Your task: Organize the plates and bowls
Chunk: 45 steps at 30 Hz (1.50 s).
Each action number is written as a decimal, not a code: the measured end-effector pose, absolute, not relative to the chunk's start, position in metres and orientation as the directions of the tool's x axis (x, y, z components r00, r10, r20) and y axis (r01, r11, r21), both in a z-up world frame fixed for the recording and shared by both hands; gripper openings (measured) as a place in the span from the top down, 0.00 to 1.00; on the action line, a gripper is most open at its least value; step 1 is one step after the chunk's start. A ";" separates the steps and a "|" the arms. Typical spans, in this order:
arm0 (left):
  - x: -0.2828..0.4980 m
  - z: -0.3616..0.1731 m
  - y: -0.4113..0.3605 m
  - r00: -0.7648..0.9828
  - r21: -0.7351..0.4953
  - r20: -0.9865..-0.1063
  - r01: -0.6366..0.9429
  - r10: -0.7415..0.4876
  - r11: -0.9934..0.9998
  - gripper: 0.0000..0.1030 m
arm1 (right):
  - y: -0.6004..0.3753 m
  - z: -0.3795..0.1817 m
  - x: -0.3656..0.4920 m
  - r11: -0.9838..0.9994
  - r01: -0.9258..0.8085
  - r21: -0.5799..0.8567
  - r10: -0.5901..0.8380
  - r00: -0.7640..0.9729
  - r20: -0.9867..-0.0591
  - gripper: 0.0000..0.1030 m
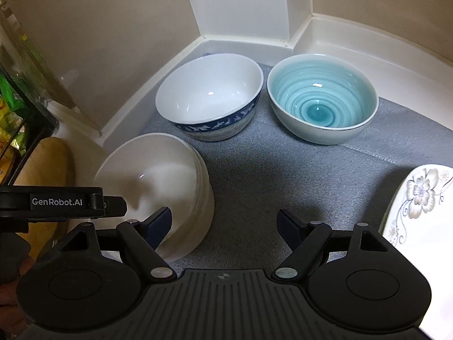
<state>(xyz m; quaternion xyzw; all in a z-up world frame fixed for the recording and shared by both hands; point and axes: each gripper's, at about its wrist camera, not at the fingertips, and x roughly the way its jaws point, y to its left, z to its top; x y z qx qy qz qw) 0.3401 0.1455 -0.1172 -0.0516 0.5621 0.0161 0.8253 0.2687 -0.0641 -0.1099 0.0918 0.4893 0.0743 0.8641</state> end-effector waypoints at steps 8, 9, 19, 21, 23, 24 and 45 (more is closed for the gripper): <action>0.339 -0.115 0.145 0.389 -0.073 -0.921 -0.070 -0.041 0.995 0.19 | -0.062 -0.111 0.273 0.967 -0.052 0.250 0.241 0.509 -0.826 0.50; 0.339 -0.115 0.146 0.384 -0.076 -0.922 -0.068 -0.044 0.995 0.27 | -0.060 -0.111 0.273 0.965 -0.060 0.255 0.249 0.509 -0.824 0.55; 0.332 -0.112 0.138 0.343 -0.131 -0.932 -0.017 -0.117 0.991 0.73 | -0.049 -0.108 0.272 0.953 -0.104 0.283 0.298 0.468 -0.832 0.82; 0.328 -0.112 0.137 0.337 -0.142 -0.932 -0.003 -0.133 0.990 0.79 | -0.049 -0.107 0.269 0.950 -0.102 0.293 0.307 0.454 -0.836 0.82; 0.322 -0.110 0.136 0.335 -0.141 -0.932 0.015 -0.138 0.990 0.81 | -0.049 -0.106 0.266 0.948 -0.104 0.301 0.315 0.443 -0.840 0.83; 0.318 -0.109 0.135 0.338 -0.136 -0.931 0.023 -0.136 0.990 0.81 | -0.048 -0.105 0.263 0.949 -0.105 0.299 0.314 0.440 -0.841 0.83; 0.278 -0.103 0.138 0.334 -0.108 -0.932 0.107 -0.138 0.988 0.81 | -0.040 -0.102 0.222 0.944 -0.123 0.305 0.329 0.402 -0.855 0.83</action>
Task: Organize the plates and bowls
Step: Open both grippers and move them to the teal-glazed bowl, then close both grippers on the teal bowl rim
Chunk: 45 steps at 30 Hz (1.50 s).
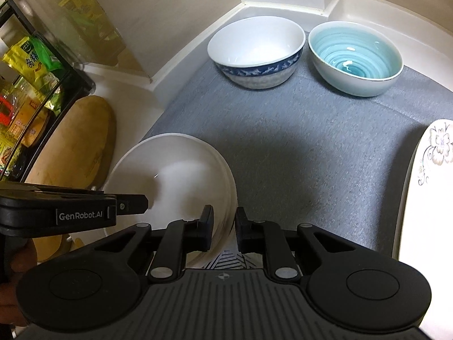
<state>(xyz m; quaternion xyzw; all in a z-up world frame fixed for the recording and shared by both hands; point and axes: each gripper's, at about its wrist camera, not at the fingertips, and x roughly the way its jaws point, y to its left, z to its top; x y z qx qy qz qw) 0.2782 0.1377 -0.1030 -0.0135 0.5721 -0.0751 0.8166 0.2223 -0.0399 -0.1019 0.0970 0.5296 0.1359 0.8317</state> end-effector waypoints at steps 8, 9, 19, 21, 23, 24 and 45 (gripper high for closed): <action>0.277 -0.104 0.139 0.335 -0.110 -0.932 0.109 -0.140 0.988 0.74 | -0.041 -0.104 0.219 0.942 -0.121 0.314 0.336 0.392 -0.856 0.83; 0.278 -0.104 0.140 0.340 -0.103 -0.931 0.106 -0.134 0.989 0.62 | -0.042 -0.104 0.219 0.941 -0.119 0.318 0.339 0.393 -0.855 0.83; 0.280 -0.078 0.149 0.448 -0.087 -0.886 0.088 -0.118 0.992 0.13 | -0.052 -0.089 0.218 0.930 -0.118 0.348 0.363 0.453 -0.814 0.50; 0.285 -0.073 0.149 0.468 -0.095 -0.875 0.078 -0.120 0.992 0.12 | -0.059 -0.082 0.219 0.928 -0.108 0.357 0.364 0.475 -0.801 0.47; 0.290 -0.067 0.147 0.489 -0.099 -0.864 0.069 -0.120 0.993 0.12 | -0.067 -0.077 0.222 0.930 -0.073 0.361 0.347 0.508 -0.788 0.45; 0.293 -0.065 0.145 0.498 -0.101 -0.859 0.066 -0.120 0.993 0.12 | -0.072 -0.075 0.223 0.931 -0.056 0.360 0.335 0.522 -0.785 0.45; 0.365 -0.061 0.051 0.469 -0.278 -0.839 0.066 -0.276 0.958 0.10 | -0.180 -0.060 0.283 0.921 0.240 0.308 0.090 0.637 -0.765 0.44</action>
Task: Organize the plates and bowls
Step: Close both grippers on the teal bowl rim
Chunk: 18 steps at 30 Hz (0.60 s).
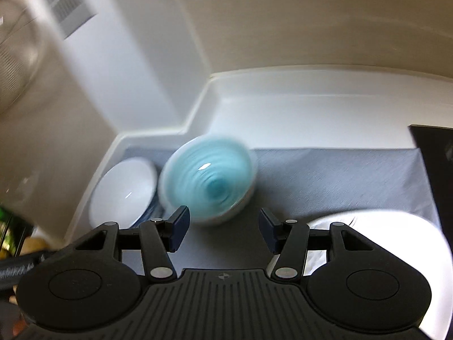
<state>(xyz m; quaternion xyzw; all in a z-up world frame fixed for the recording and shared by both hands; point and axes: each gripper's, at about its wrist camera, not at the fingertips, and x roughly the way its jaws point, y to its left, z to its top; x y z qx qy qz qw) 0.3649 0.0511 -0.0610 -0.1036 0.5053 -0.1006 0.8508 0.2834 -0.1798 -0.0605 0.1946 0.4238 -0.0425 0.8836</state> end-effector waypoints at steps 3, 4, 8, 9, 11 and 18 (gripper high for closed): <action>0.377 -0.073 0.031 0.428 -0.312 -0.854 0.032 -0.296 0.949 0.10 | -0.196 -0.065 0.302 0.917 0.260 0.302 0.081 0.621 -0.779 0.44; 0.378 -0.078 0.025 0.420 -0.308 -0.861 0.020 -0.288 0.951 0.10 | -0.198 -0.067 0.307 0.922 0.257 0.291 0.076 0.616 -0.784 0.44; 0.391 -0.092 0.004 0.395 -0.298 -0.879 -0.016 -0.267 0.955 0.10 | -0.204 -0.077 0.324 0.934 0.260 0.244 0.041 0.601 -0.798 0.44; 0.395 -0.095 0.001 0.394 -0.294 -0.882 -0.033 -0.258 0.955 0.10 | -0.206 -0.080 0.328 0.934 0.267 0.236 0.033 0.594 -0.804 0.44; 0.401 -0.100 -0.005 0.393 -0.280 -0.889 -0.065 -0.233 0.958 0.10 | -0.210 -0.086 0.334 0.932 0.274 0.237 0.036 0.581 -0.813 0.44; 0.418 -0.119 -0.016 0.374 -0.279 -0.904 -0.157 -0.204 0.947 0.10 | -0.211 -0.104 0.352 0.937 0.267 0.226 0.049 0.540 -0.840 0.44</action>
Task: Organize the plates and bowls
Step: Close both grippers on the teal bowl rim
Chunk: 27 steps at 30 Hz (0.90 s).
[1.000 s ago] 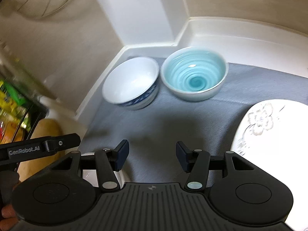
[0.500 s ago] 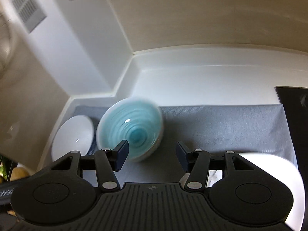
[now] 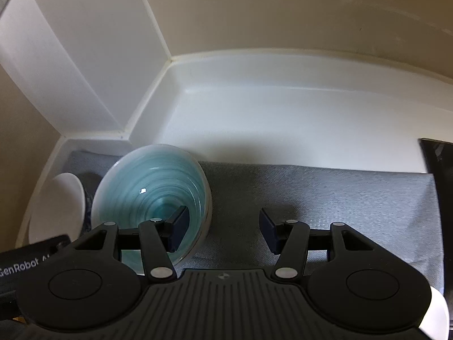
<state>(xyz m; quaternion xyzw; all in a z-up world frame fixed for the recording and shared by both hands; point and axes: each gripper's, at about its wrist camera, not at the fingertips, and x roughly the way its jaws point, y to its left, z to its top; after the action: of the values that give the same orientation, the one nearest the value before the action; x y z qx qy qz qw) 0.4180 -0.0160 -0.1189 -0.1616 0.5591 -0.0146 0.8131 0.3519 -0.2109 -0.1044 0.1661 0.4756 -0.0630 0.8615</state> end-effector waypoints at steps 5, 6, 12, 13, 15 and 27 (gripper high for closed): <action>0.426 -0.131 -0.018 0.343 -0.298 -0.914 -0.202 -0.217 0.933 0.10 | -0.212 -0.113 0.357 0.933 0.275 0.232 0.058 0.522 -0.851 0.46; 0.428 -0.133 -0.018 0.339 -0.293 -0.917 -0.210 -0.212 0.933 0.10 | -0.212 -0.115 0.358 0.933 0.275 0.234 0.060 0.522 -0.851 0.46; 0.434 -0.129 -0.025 0.330 -0.217 -0.934 -0.214 -0.138 0.952 0.35 | -0.207 -0.120 0.361 0.930 0.235 0.283 0.125 0.523 -0.843 0.88; 0.434 -0.128 -0.024 0.330 -0.229 -0.932 -0.211 -0.151 0.950 0.52 | -0.204 -0.118 0.361 0.934 0.227 0.277 0.122 0.524 -0.843 0.87; 0.437 -0.131 -0.022 0.305 -0.328 -0.916 -0.189 -0.262 0.926 0.79 | -0.202 -0.116 0.361 0.936 0.221 0.275 0.122 0.529 -0.840 0.88; 0.418 -0.120 -0.020 0.309 -0.354 -0.899 -0.092 -0.311 0.931 0.88 | -0.207 -0.101 0.345 0.930 0.213 0.301 0.146 0.536 -0.832 0.89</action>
<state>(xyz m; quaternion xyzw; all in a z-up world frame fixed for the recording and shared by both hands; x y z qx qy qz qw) 0.4176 -0.0200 -0.1196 -0.1728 0.5835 -0.0692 0.7905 0.3451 -0.2068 -0.1013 0.1866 0.4813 -0.0196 0.8562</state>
